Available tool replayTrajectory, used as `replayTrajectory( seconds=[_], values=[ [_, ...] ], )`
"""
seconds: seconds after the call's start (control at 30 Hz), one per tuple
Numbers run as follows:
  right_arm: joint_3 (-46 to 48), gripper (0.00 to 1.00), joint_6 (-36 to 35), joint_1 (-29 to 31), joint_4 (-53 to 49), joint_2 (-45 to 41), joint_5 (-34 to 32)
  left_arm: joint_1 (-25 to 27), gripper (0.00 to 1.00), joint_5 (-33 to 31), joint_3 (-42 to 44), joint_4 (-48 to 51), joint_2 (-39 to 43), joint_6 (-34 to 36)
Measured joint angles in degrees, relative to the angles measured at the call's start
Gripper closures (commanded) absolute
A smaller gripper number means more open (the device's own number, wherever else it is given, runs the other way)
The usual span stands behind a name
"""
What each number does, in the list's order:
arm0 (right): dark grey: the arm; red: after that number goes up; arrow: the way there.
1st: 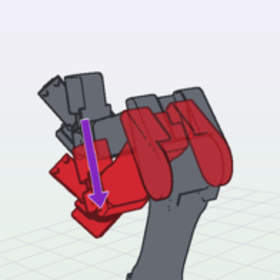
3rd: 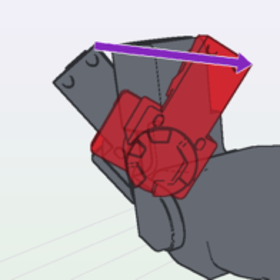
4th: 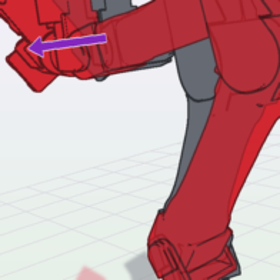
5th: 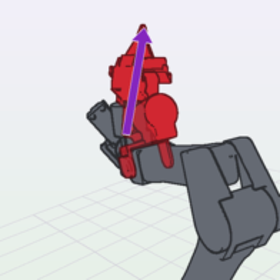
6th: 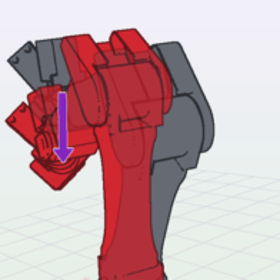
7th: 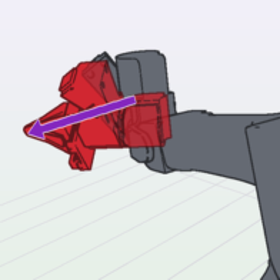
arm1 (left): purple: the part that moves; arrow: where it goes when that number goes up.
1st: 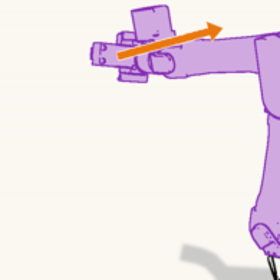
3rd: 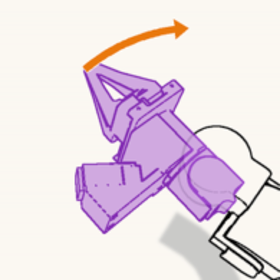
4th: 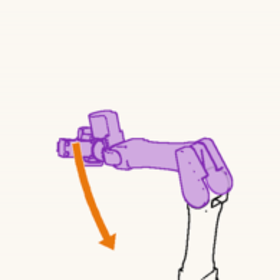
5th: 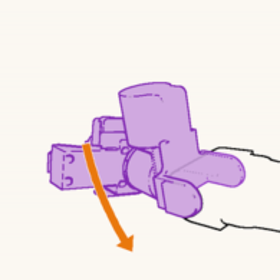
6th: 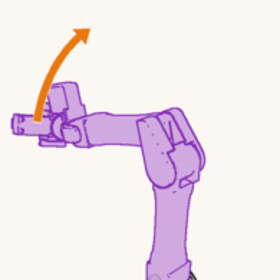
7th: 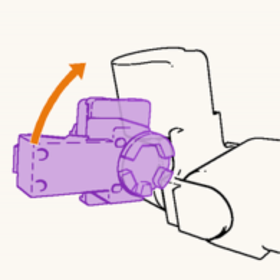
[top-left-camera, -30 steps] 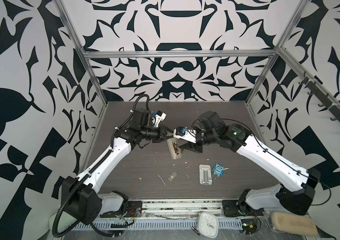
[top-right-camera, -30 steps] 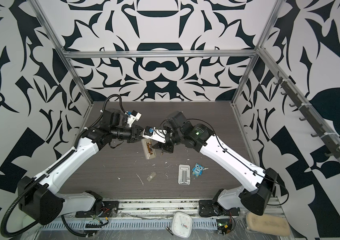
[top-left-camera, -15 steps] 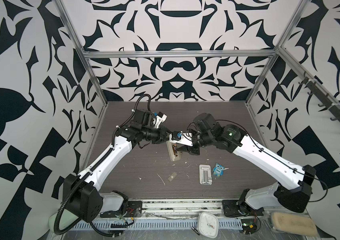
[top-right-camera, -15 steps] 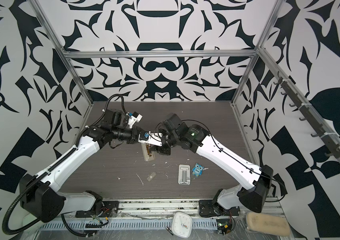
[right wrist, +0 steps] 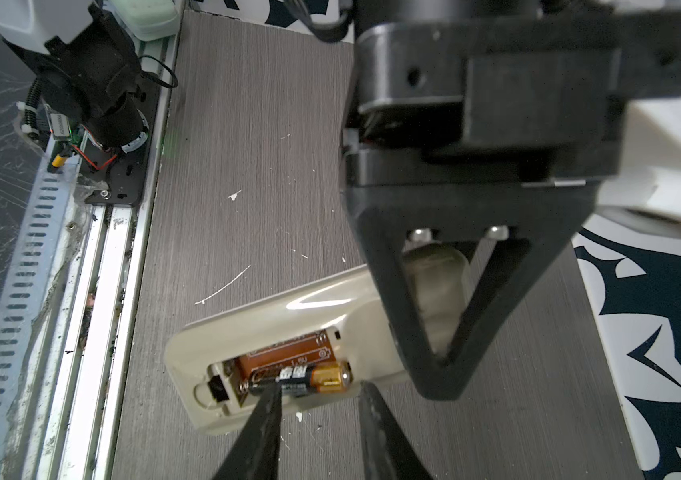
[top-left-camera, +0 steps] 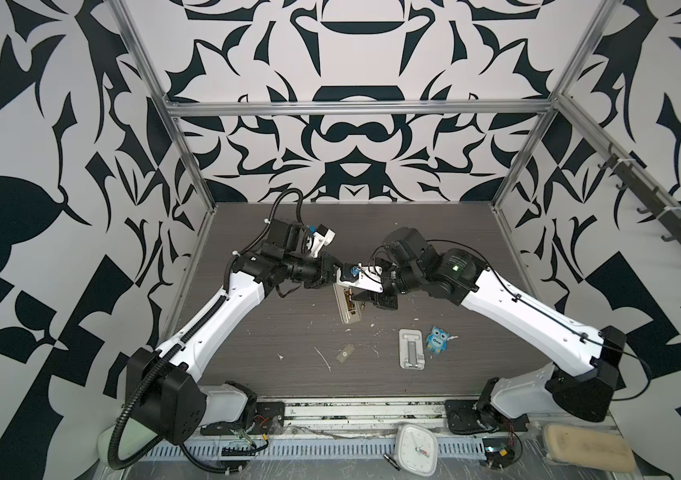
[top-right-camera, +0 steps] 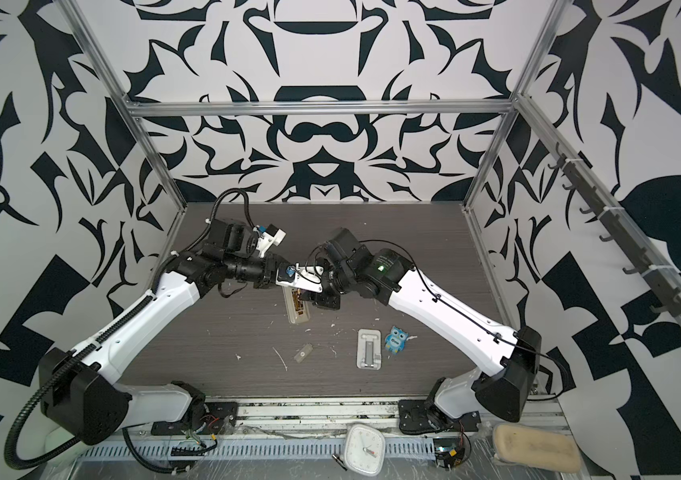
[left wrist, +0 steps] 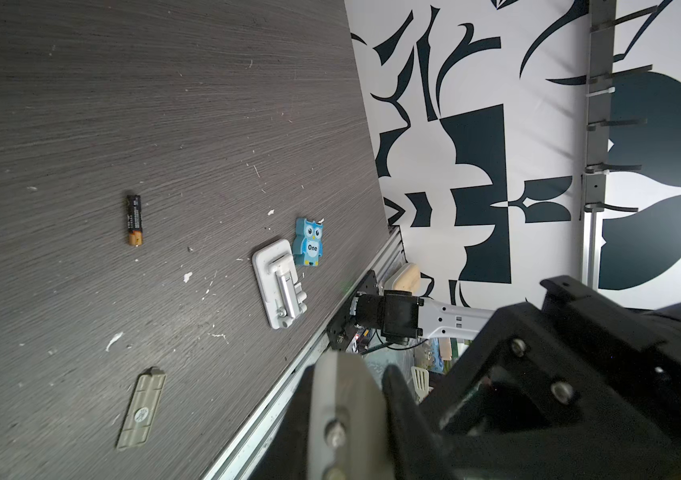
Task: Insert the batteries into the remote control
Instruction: 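Push the seated battery's end deeper into the compartment with right gripper fingertips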
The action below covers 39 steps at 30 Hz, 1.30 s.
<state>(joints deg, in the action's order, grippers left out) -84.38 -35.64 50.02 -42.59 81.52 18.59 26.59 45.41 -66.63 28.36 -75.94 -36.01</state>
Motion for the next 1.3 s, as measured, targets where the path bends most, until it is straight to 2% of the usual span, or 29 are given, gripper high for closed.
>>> replayTrajectory(
  seconds=[0.4, 1.3],
  values=[
    [0.00, 0.66, 0.00, 0.83, 0.02, 0.52, -0.35, 0.07, 1.00, 0.04, 0.00, 0.04, 0.00, 0.07],
    [0.02, 0.80, -3.72, 3.78, 0.13, 0.72, -7.08, 0.33, 1.00, -0.28, 0.00, 0.59, -0.33, 0.46]
  ],
)
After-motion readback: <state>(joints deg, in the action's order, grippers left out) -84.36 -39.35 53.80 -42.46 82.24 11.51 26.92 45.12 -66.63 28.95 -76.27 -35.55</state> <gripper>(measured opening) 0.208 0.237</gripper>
